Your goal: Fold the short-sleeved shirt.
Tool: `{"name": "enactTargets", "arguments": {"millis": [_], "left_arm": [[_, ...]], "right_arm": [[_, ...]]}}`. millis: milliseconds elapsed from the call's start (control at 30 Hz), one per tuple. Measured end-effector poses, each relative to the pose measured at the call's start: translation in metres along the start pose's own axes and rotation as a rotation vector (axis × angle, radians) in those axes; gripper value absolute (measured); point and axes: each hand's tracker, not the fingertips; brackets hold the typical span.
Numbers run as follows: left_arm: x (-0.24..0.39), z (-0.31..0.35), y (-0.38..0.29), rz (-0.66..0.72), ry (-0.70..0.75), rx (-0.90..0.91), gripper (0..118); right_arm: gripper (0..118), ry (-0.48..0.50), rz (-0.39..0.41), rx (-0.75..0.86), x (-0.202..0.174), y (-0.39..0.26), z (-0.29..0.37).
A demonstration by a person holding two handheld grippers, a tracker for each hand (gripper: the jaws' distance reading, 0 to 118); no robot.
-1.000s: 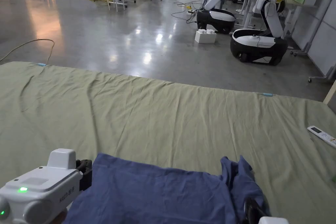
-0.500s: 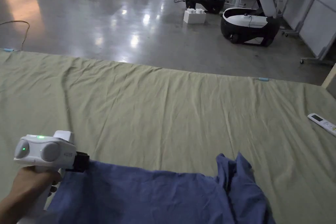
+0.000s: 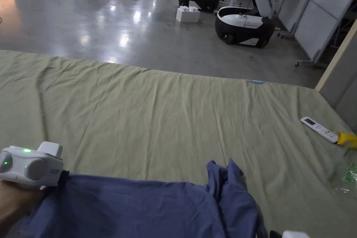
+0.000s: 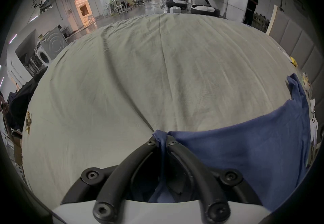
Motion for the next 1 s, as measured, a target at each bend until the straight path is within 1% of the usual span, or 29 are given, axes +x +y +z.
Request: {"name": "enactTargets", "arguments": {"millis": [33, 67, 100, 133, 167, 200, 233, 300, 367, 400, 433, 467, 500, 533, 567, 600, 667, 700, 767, 800, 900, 1000], "left_arm": [[0.029, 0.032, -0.006, 0.003, -0.001, 0.019, 6], [0.037, 0.049, -0.009, 0.004, -0.002, 0.043, 6], [0.039, 0.061, -0.014, 0.007, -0.005, 0.056, 6], [0.017, 0.032, -0.008, 0.014, -0.01, 0.068, 6], [0.012, 0.033, -0.01, 0.017, -0.016, 0.076, 6], [0.009, 0.038, -0.014, 0.021, -0.017, 0.084, 6], [0.006, 0.044, -0.017, 0.029, -0.02, 0.102, 6], [-0.013, 0.032, -0.012, 0.039, -0.035, 0.088, 6], [-0.029, 0.032, -0.012, 0.044, -0.035, 0.102, 6], [-0.015, 0.044, -0.015, 0.024, -0.003, 0.12, 6], [-0.015, 0.047, -0.017, 0.021, 0.001, 0.124, 6], [-0.019, 0.047, -0.017, 0.017, 0.006, 0.127, 6], [-0.023, 0.045, -0.017, 0.021, 0.003, 0.119, 6], [-0.025, 0.044, -0.018, 0.022, 0.001, 0.117, 6], [-0.015, 0.051, -0.019, 0.013, 0.016, 0.126, 6], [-0.012, 0.051, -0.019, 0.01, 0.018, 0.118, 6], [-0.009, 0.051, -0.02, -0.007, 0.024, 0.116, 6], [-0.008, 0.051, -0.02, -0.013, 0.029, 0.114, 6], [-0.007, 0.052, -0.021, -0.016, 0.029, 0.115, 6], [-0.006, 0.055, -0.021, -0.014, 0.03, 0.118, 6], [-0.006, 0.067, -0.02, 0.004, 0.028, 0.132, 6], [-0.008, 0.084, -0.015, 0.005, 0.018, 0.17, 6]], "right_arm": [[32, 0.002, -0.015, -0.001, 0.008, 0.011, -0.012], [37, 0.026, -0.034, -0.035, 0.017, 0.022, -0.028], [42, 0.029, -0.051, -0.042, 0.023, 0.032, -0.041], [49, 0.025, -0.04, -0.056, 0.028, 0.042, -0.057], [59, 0.039, -0.036, -0.106, 0.032, 0.052, -0.073], [66, 0.03, -0.028, -0.126, 0.034, 0.061, -0.087], [68, 0.035, -0.003, -0.156, 0.035, 0.067, -0.103], [68, 0.084, -0.004, -0.224, 0.039, 0.075, -0.129], [68, 0.088, 0.03, -0.293, 0.035, 0.073, -0.149], [68, 0.087, 0.032, -0.318, 0.035, 0.071, -0.157], [68, 0.08, 0.022, -0.346, 0.035, 0.068, -0.163], [66, 0.07, 0.021, -0.37, 0.033, 0.066, -0.167], [61, 0.079, 0.027, -0.376, 0.03, 0.063, -0.171], [49, 0.098, 0.04, -0.386, 0.028, 0.06, -0.174], [39, 0.105, 0.044, -0.391, 0.026, 0.058, -0.175], [35, 0.105, 0.048, -0.382, 0.022, 0.055, -0.174], [10, 0.085, 0.089, -0.366, 0.014, 0.058, -0.173], [6, 0.096, 0.102, -0.365, 0.012, 0.059, -0.173], [4, 0.075, 0.126, -0.371, 0.007, 0.059, -0.174], [4, 0.081, 0.121, -0.367, 0.008, 0.06, -0.173], [3, 0.034, 0.089, -0.263, 0.015, 0.069, -0.151], [3, 0.018, 0.074, -0.16, 0.024, 0.085, -0.123]]}}
